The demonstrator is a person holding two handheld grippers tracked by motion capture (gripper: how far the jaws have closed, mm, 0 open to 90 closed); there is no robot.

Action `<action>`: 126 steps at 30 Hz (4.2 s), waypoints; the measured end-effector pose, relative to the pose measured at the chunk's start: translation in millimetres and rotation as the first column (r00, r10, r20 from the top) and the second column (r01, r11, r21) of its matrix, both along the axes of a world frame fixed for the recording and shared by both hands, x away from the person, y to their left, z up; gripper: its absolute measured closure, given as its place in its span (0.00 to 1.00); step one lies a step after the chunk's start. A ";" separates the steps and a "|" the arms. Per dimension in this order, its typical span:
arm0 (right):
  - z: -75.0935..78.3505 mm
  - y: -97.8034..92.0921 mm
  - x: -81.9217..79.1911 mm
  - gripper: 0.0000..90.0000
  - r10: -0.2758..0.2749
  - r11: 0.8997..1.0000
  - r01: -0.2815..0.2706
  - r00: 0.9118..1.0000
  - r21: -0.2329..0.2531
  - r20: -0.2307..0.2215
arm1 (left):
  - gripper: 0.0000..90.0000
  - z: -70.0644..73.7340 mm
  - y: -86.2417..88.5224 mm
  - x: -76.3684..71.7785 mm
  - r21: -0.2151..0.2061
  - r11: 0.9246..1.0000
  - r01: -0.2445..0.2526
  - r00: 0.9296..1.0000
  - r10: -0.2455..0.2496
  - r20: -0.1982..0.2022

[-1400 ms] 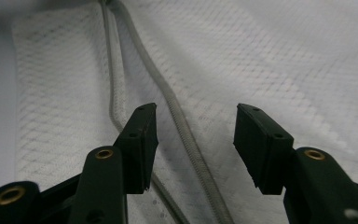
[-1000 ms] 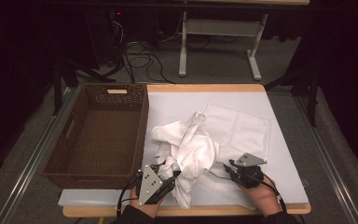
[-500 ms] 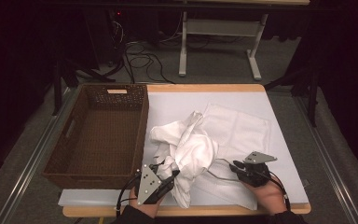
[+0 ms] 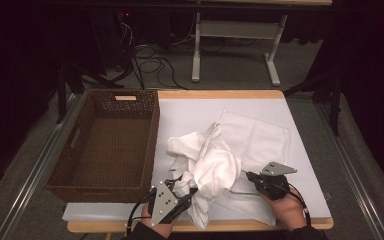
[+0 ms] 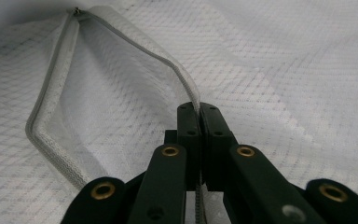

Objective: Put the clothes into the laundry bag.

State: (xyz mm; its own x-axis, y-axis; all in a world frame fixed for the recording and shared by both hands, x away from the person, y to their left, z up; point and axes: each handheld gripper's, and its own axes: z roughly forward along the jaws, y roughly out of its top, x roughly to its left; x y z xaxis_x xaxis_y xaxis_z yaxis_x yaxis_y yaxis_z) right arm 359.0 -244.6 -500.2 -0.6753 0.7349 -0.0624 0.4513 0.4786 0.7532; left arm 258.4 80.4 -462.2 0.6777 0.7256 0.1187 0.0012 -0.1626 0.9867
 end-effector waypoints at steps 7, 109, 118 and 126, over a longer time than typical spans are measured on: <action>4.5 -2.9 -2.4 0.99 -0.009 0.999 0.009 1.000 0.031 0.016 | 0.70 -3.8 -11.9 -1.5 0.031 0.999 0.022 1.000 -0.021 -0.011; 35.2 -11.8 -20.7 0.99 -0.037 0.972 0.008 0.992 0.233 0.120 | 0.50 -7.9 -123.4 27.1 0.076 0.982 0.173 0.964 -0.153 -0.216; 37.7 -13.5 -22.8 1.00 -0.024 0.971 -0.007 0.992 0.240 0.125 | 0.88 -22.4 -141.4 53.7 0.159 0.982 0.104 0.952 -0.052 -0.302; 43.1 -12.3 -31.3 1.00 0.007 0.969 -0.043 0.989 0.242 0.145 | 0.86 -36.6 -160.6 62.5 0.176 0.984 0.036 0.941 0.026 -0.337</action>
State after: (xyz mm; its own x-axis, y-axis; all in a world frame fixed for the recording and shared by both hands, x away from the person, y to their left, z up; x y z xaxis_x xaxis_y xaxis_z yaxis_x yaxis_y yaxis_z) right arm 327.7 -256.9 -457.1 -0.6909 0.7227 0.0199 0.3213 0.2822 0.9040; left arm 320.9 -80.2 -498.7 0.7038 0.7104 0.0089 0.3270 -0.3350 0.8837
